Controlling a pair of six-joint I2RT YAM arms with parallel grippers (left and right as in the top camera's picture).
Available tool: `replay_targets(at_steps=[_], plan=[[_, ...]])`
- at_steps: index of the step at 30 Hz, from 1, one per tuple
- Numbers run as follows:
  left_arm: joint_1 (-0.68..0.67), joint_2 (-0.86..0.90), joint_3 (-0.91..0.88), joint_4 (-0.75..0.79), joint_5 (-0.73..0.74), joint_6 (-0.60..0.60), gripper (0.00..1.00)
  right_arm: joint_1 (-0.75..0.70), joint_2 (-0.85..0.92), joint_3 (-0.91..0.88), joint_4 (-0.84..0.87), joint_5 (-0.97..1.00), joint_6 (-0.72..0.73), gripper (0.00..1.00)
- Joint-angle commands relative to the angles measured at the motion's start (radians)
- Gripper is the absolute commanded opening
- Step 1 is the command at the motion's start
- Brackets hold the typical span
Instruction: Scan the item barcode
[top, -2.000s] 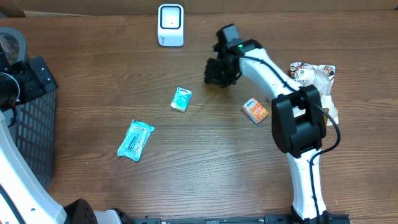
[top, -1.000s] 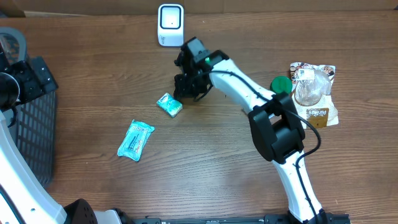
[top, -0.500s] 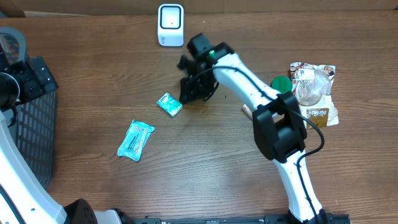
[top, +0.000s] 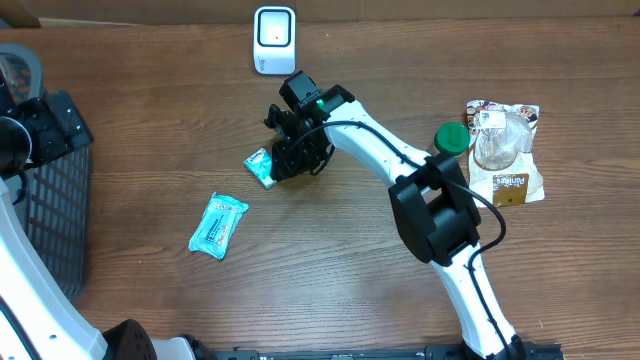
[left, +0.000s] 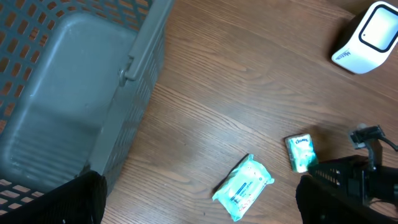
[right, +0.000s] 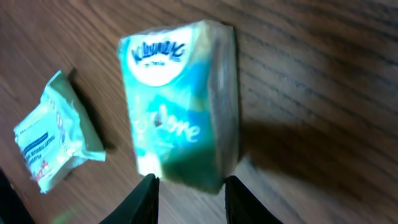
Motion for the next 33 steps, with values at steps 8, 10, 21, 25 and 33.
replay_targets(at_steps=[8,10,21,25,33], plan=[[-0.002,0.003,0.010,0.001,0.011,0.016,1.00,-0.001,0.019,-0.002,0.069,-0.025,0.043,0.46],[-0.002,0.003,0.010,0.001,0.011,0.016,1.00,0.003,0.021,-0.002,0.076,-0.002,0.073,0.43],[-0.002,0.003,0.010,0.001,0.011,0.016,1.00,0.040,0.072,-0.002,0.075,-0.022,0.215,0.09],[-0.002,0.003,0.010,0.001,0.011,0.016,1.00,0.016,0.071,0.000,0.063,-0.161,0.216,0.04],[-0.002,0.003,0.010,0.001,0.011,0.016,1.00,-0.101,0.016,0.023,0.004,-0.732,0.206,0.04]])
